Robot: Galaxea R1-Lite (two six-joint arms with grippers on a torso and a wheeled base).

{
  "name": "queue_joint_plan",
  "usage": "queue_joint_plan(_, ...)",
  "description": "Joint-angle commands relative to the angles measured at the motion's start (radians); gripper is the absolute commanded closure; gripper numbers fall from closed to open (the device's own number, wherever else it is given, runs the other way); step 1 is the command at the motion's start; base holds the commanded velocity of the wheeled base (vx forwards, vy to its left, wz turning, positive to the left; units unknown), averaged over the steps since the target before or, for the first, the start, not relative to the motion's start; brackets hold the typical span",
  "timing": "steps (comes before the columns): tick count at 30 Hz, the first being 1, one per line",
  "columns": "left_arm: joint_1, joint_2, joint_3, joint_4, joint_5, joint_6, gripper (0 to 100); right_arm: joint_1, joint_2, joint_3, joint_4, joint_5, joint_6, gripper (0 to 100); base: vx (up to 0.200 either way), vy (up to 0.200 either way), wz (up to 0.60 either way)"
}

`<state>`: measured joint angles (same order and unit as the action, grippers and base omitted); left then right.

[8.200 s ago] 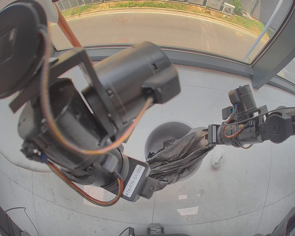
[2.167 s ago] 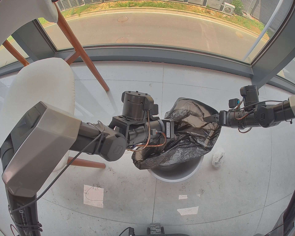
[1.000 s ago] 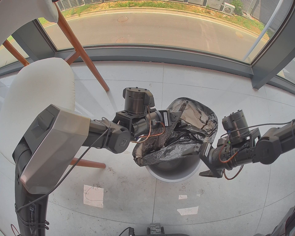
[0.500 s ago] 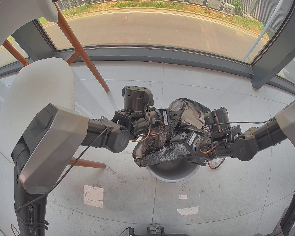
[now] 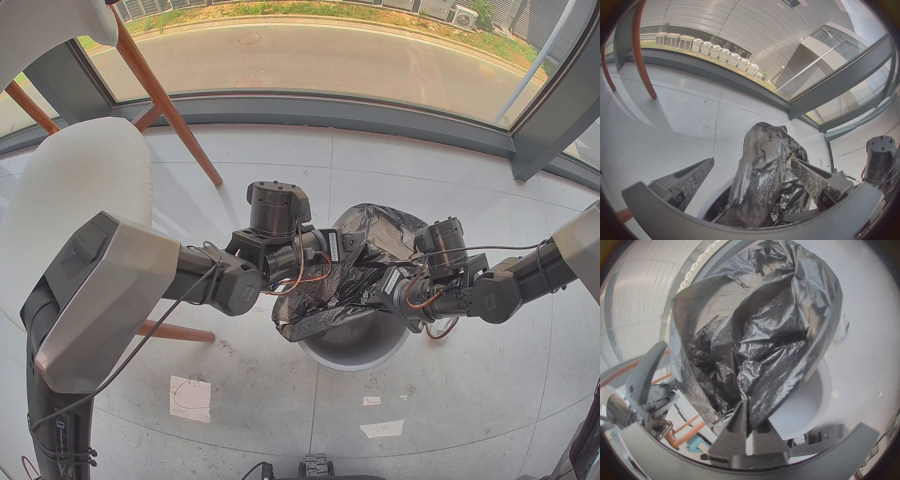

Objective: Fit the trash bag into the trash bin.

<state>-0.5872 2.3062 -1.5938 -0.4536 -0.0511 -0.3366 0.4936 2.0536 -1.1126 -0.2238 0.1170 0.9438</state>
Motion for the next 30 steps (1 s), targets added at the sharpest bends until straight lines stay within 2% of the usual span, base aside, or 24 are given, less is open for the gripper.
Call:
queue_joint_plan(1,0.035,-0.060,0.104,-0.037,-0.013,0.024,0,-0.012,-0.135,0.148,0.009,0.003,-0.158,100,0.000,0.000,0.00)
queue_joint_plan(5,0.063,-0.090,0.190,-0.083,-0.019,0.073,0,-0.018,-0.185,0.300,0.008,0.003,-0.232,100,0.000,0.000,0.00)
queue_joint_plan(10,0.073,-0.131,0.281,-0.086,-0.019,0.105,0,-0.032,-0.171,0.419,-0.008,0.012,-0.261,100,0.000,0.000,0.00)
queue_joint_plan(15,0.070,-0.159,0.298,-0.086,-0.029,0.088,0,-0.033,-0.116,0.393,-0.019,0.010,-0.260,100,0.000,0.000,0.00)
queue_joint_plan(19,0.064,-0.163,0.298,-0.086,-0.072,0.079,0,-0.032,-0.121,0.352,-0.042,0.010,-0.257,100,0.000,0.000,0.00)
queue_joint_plan(23,0.030,-0.179,0.290,-0.086,-0.079,0.060,0,-0.032,-0.122,0.346,-0.043,0.010,-0.258,100,0.000,0.000,0.00)
queue_joint_plan(26,-0.037,-0.183,0.298,-0.086,-0.093,0.005,0,-0.030,-0.122,0.352,-0.042,0.010,-0.258,100,0.000,0.000,0.00)
queue_joint_plan(30,-0.052,-0.174,0.333,-0.086,-0.133,0.011,0,-0.030,-0.122,0.355,-0.040,0.010,-0.255,100,0.000,0.000,0.00)
